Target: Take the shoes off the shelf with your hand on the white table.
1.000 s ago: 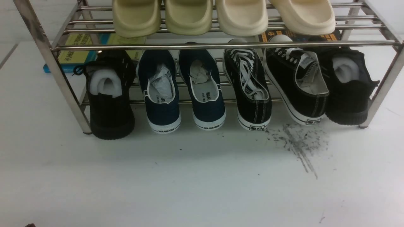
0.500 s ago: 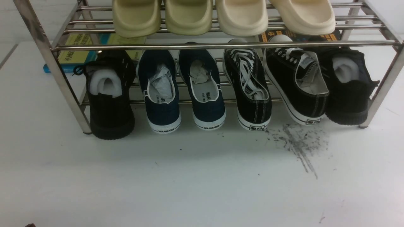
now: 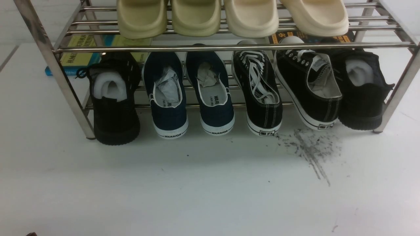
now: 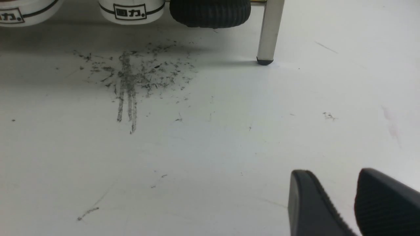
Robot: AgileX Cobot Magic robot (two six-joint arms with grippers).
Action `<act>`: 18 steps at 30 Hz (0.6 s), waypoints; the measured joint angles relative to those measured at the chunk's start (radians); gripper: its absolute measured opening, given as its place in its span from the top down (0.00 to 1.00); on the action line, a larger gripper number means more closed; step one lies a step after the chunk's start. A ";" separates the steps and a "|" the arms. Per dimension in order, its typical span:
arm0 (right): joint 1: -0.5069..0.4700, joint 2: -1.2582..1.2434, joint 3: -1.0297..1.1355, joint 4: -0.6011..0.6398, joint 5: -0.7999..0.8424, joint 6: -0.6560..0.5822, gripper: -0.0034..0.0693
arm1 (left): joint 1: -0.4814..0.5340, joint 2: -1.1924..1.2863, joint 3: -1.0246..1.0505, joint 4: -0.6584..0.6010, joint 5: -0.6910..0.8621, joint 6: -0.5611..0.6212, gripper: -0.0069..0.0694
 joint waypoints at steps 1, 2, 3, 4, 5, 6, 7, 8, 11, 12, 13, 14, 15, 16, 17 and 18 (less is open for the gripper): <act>0.000 0.000 0.000 0.000 0.000 0.000 0.63 | 0.000 0.000 0.000 0.000 0.000 0.000 0.60; 0.000 0.000 0.000 0.000 0.000 0.000 0.63 | 0.000 0.000 0.000 0.000 0.000 0.000 0.60; 0.000 0.000 0.000 0.000 0.000 0.000 0.63 | 0.000 0.000 0.000 0.000 0.000 0.000 0.60; 0.000 0.000 0.000 0.000 -0.001 0.000 0.63 | 0.000 0.000 0.000 0.000 0.000 0.000 0.60; 0.000 0.000 0.000 0.000 -0.001 0.000 0.63 | 0.000 0.000 0.000 0.000 0.000 0.000 0.60; 0.000 0.000 0.000 0.001 -0.002 0.000 0.63 | 0.000 0.000 0.000 0.000 0.000 0.000 0.60; 0.000 0.000 0.000 0.008 -0.003 0.001 0.63 | 0.000 0.000 0.000 0.000 0.000 0.000 0.60; 0.000 0.000 0.000 0.029 -0.004 0.014 0.63 | 0.000 0.000 0.000 0.000 0.000 0.000 0.60; 0.000 0.000 0.000 0.215 -0.003 0.125 0.63 | 0.000 0.000 0.000 0.000 0.000 0.000 0.60; 0.000 0.000 0.000 0.230 -0.002 0.143 0.63 | 0.000 0.000 0.000 0.000 0.000 0.000 0.60; 0.000 0.000 0.001 0.366 0.005 0.213 0.63 | 0.000 0.000 0.000 0.000 0.000 0.000 0.60; 0.000 0.000 0.003 0.423 0.008 0.244 0.63 | 0.000 0.000 0.000 0.000 0.000 0.000 0.60; 0.000 0.000 0.004 0.490 0.009 0.276 0.63 | 0.000 0.000 0.000 0.000 0.000 0.000 0.60; 0.000 0.000 0.005 0.502 0.010 0.287 0.63 | 0.000 0.000 0.000 0.000 0.000 0.000 0.60; 0.000 0.000 0.006 0.562 0.011 0.304 0.63 | 0.000 0.000 0.000 0.000 0.000 0.000 0.60; 0.000 0.000 0.009 0.640 0.015 0.320 0.63 | 0.000 0.000 0.000 0.000 0.000 0.000 0.60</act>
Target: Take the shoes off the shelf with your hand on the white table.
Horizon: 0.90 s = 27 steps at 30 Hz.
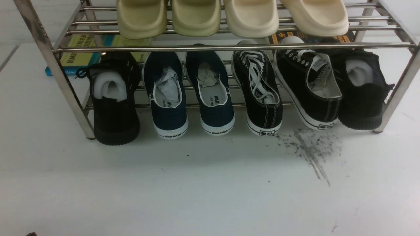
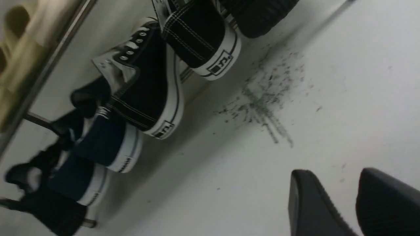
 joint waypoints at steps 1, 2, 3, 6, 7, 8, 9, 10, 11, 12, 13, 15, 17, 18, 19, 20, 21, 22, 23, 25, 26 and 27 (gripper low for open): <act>0.000 0.000 0.000 0.030 0.001 0.002 0.63 | 0.000 0.000 0.000 0.000 0.000 0.000 0.60; 0.000 0.000 0.000 0.052 0.001 0.003 0.63 | 0.000 0.000 0.000 0.000 0.000 0.000 0.60; 0.000 0.000 0.000 0.062 0.001 0.003 0.63 | 0.000 0.000 0.000 0.000 0.000 0.000 0.60; 0.000 0.000 0.000 0.096 -0.005 0.004 0.63 | 0.000 0.000 0.000 0.000 0.000 0.000 0.60; 0.000 0.000 0.000 0.102 -0.016 0.005 0.63 | 0.000 0.000 0.000 0.000 0.000 0.000 0.60; 0.000 0.000 0.000 0.104 -0.022 0.005 0.63 | 0.000 0.000 0.000 0.000 0.000 0.000 0.60; 0.000 0.000 0.000 0.105 -0.029 0.003 0.63 | 0.000 0.000 0.000 0.000 0.000 0.000 0.60; 0.000 0.000 0.000 0.105 -0.033 -0.011 0.63 | 0.000 0.000 0.000 0.000 0.000 0.000 0.60; 0.000 0.000 -0.002 0.102 -0.033 -0.026 0.63 | 0.000 0.000 0.000 0.000 0.000 0.000 0.60; 0.000 0.000 -0.012 0.095 -0.033 -0.060 0.64 | 0.000 0.000 0.000 0.000 0.000 0.000 0.60; 0.000 0.000 -0.032 0.083 -0.032 -0.106 0.66 | 0.000 0.000 0.000 0.000 0.000 0.000 0.60; 0.000 0.007 -0.103 0.057 -0.033 -0.213 0.71 | 0.000 0.000 0.000 0.000 0.000 0.000 0.60; 0.000 0.048 -0.187 0.033 -0.033 -0.314 0.77 | 0.000 0.000 0.000 0.000 0.000 0.000 0.60; 0.000 0.073 -0.222 0.025 -0.033 -0.359 0.80 | 0.000 0.000 0.000 0.000 0.000 0.000 0.60; 0.000 0.111 -0.266 0.013 -0.029 -0.400 0.84 | 0.000 0.000 0.000 0.000 0.000 0.000 0.60; 0.000 0.120 -0.275 0.010 -0.028 -0.400 0.85 | 0.000 0.000 0.000 0.000 0.000 0.000 0.60; 0.000 0.192 -0.342 -0.012 -0.004 -0.470 0.90 | 0.000 0.000 0.000 0.000 0.000 0.000 0.60; 0.000 0.243 -0.380 -0.024 0.018 -0.505 0.93 | 0.000 0.000 0.000 0.000 0.000 0.000 0.60; 0.000 0.253 -0.387 -0.027 0.024 -0.511 0.94 | 0.000 0.000 0.000 0.000 0.000 0.000 0.60; 0.000 0.387 -0.465 -0.050 0.112 -0.564 0.96 | 0.000 0.000 0.000 0.000 0.000 0.000 0.60; 0.000 0.448 -0.488 -0.056 0.148 -0.571 0.96 | 0.000 0.000 0.000 0.000 0.000 0.000 0.60; 0.000 0.524 -0.528 -0.062 0.216 -0.578 0.96 | 0.000 0.000 0.000 0.000 0.000 0.000 0.60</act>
